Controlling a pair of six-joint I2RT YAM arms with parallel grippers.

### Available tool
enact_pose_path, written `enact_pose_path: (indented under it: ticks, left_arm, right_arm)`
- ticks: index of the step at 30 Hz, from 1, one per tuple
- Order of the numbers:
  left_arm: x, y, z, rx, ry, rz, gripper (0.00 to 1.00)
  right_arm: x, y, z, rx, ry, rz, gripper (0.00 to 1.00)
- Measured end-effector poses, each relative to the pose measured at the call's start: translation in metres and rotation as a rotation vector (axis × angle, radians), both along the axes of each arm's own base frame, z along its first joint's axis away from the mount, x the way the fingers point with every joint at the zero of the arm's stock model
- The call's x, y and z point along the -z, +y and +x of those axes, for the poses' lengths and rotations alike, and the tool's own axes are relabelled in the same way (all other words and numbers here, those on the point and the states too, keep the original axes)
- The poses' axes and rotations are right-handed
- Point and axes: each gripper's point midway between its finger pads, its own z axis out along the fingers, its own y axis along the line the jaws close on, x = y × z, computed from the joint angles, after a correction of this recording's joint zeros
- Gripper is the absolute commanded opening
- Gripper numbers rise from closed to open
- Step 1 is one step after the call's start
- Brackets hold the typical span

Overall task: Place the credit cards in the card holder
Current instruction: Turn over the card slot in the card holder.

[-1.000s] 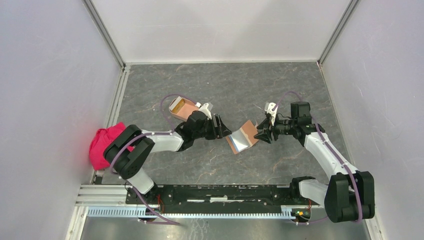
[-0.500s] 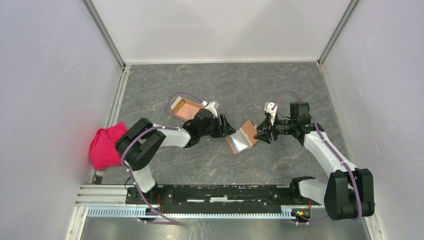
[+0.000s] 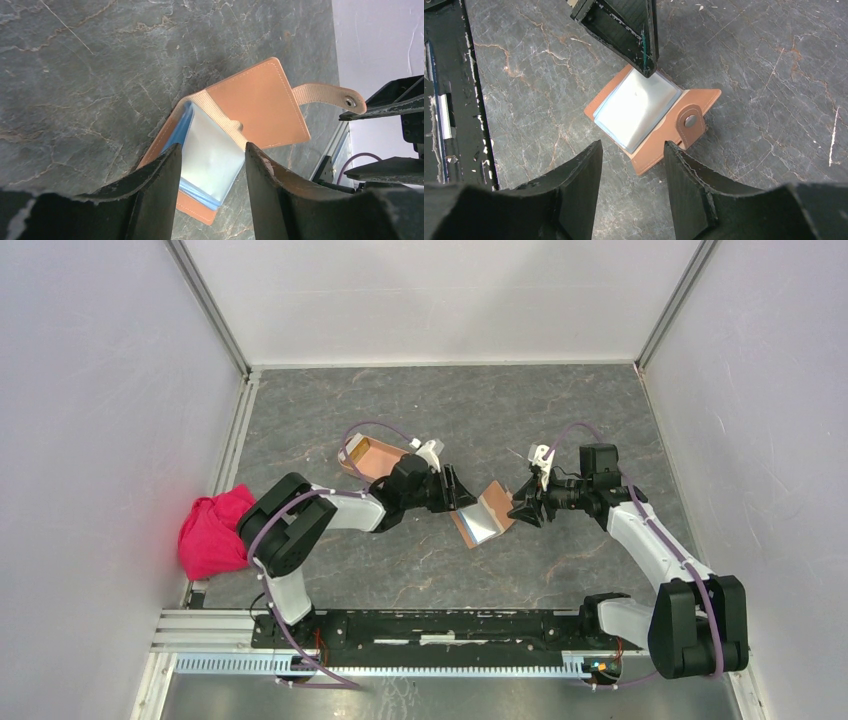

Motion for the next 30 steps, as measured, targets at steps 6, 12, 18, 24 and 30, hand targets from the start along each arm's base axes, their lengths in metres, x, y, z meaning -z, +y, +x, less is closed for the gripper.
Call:
enact_pose_path:
  ticks: [6,12,18,24,30]
  left_arm:
    - [0.004,-0.005,-0.004,0.016,0.028,-0.012,0.57]
    - [0.006,-0.001,-0.006,0.006,0.045,0.006,0.6]
    - [-0.003,0.003,-0.005,-0.015,0.037,0.02,0.6]
    - [0.001,0.006,-0.005,-0.023,0.044,0.039,0.6]
    - [0.002,0.007,-0.006,-0.021,0.05,0.042,0.59]
  right_arm:
    - [0.0,0.0,0.0,0.0,0.0,0.0,0.55]
    - [0.0,0.0,0.0,0.0,0.0,0.0,0.55]
    - [0.001,0.0,0.0,0.0,0.003,0.0,0.55]
    - [0.003,0.0,0.0,0.0,0.011,-0.001,0.55]
    - [0.003,0.0,0.0,0.0,0.013,-0.001,0.55]
